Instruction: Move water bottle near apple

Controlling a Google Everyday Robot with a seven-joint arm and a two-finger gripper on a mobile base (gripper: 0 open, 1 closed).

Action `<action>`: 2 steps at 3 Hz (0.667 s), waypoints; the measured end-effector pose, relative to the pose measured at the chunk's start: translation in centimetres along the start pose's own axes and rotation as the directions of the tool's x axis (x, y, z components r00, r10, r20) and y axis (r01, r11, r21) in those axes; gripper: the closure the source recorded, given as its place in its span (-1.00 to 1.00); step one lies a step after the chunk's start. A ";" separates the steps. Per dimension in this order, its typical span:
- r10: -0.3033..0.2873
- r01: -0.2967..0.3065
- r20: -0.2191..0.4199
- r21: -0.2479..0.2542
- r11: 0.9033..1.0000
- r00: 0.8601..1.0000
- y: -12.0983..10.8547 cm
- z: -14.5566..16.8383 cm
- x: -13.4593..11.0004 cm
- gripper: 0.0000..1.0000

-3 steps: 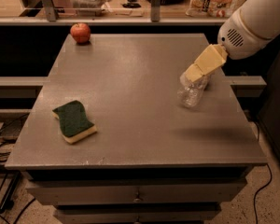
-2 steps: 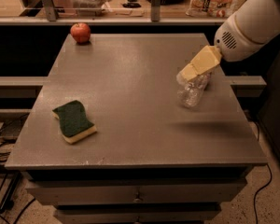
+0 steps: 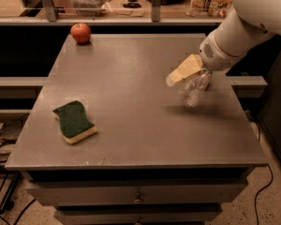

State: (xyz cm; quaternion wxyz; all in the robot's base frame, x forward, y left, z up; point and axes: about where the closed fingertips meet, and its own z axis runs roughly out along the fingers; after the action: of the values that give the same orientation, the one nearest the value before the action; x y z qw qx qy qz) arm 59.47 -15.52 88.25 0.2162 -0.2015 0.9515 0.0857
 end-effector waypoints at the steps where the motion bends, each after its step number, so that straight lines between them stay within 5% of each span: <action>1: 0.051 -0.052 -0.057 -0.021 0.998 0.997 0.2 2.9 0.8 -0.70; 2: 0.080 -0.085 -0.105 -0.046 0.995 0.991 0.6 5.1 1.4 -0.08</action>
Offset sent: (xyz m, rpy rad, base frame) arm 0.0063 0.0182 -0.0736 0.0467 0.1925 -0.0603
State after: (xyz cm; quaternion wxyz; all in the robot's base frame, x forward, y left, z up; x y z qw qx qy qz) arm 59.94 -14.19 83.15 0.1579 -0.1716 0.9664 0.1081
